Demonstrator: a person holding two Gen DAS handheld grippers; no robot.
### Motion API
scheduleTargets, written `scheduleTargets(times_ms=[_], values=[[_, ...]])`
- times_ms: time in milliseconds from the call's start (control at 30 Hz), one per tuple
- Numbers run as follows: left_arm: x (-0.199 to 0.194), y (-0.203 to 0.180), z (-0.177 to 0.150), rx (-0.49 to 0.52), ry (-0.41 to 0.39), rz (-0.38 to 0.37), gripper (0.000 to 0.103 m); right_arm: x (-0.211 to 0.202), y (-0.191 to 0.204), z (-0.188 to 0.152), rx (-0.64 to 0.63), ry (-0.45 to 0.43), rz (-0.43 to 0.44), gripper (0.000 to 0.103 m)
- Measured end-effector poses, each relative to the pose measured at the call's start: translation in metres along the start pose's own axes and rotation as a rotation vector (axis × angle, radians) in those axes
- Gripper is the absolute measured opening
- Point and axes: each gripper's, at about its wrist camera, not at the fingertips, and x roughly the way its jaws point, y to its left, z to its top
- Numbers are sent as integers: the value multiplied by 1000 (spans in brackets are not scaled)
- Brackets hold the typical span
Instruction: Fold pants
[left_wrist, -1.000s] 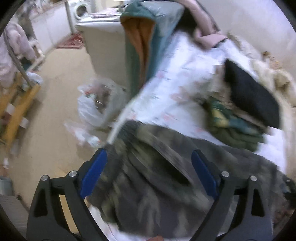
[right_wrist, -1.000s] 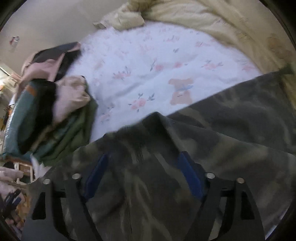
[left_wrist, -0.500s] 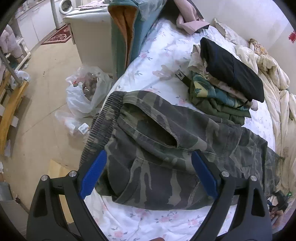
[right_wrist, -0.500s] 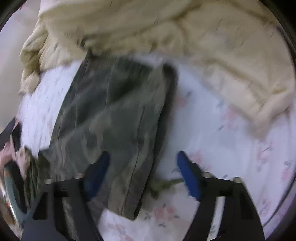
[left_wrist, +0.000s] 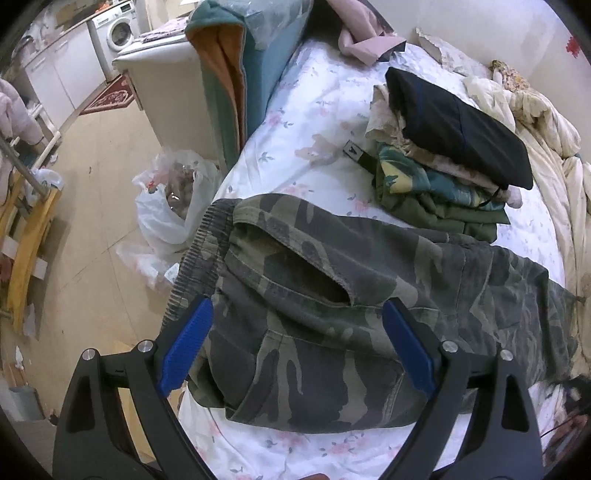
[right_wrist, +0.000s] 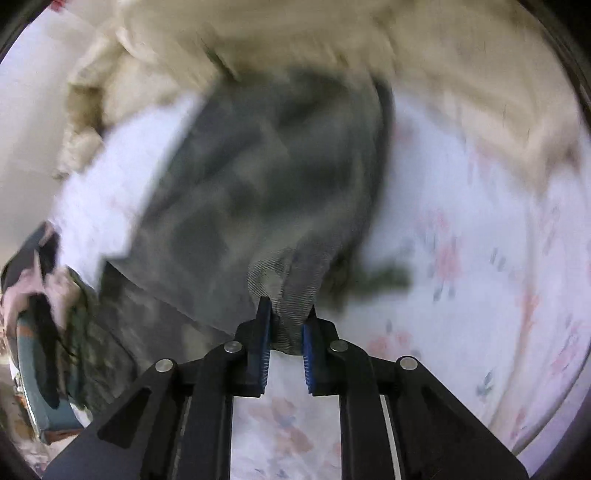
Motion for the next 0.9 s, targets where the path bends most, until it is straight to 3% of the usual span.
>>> scheduleTargets(times_ms=[133, 267, 367, 433, 467, 567, 667, 833, 900], values=[[6, 3, 1, -9, 4, 26, 91, -22, 25, 58, 57, -138, 104, 14], [14, 5, 0, -17, 19, 54, 91, 2, 46, 132, 72, -205, 68, 15], [20, 3, -1, 9, 16, 89, 91, 34, 59, 175, 23, -183, 77, 22], [25, 3, -2, 21, 25, 110, 91, 51, 70, 184, -56, -127, 60, 50], [26, 3, -2, 16, 33, 108, 91, 55, 76, 184, -105, -124, 42, 75], [26, 0, 0, 18, 27, 101, 91, 47, 81, 180, -241, -192, -57, 78], [23, -7, 2, 37, 10, 87, 91, 45, 78, 161, -392, -200, -108, 78], [29, -11, 3, 71, 5, 105, 91, 110, 95, 86, -665, 99, -49, 64], [38, -7, 1, 83, 21, 138, 91, 136, 96, 60, -755, 190, -108, 63]])
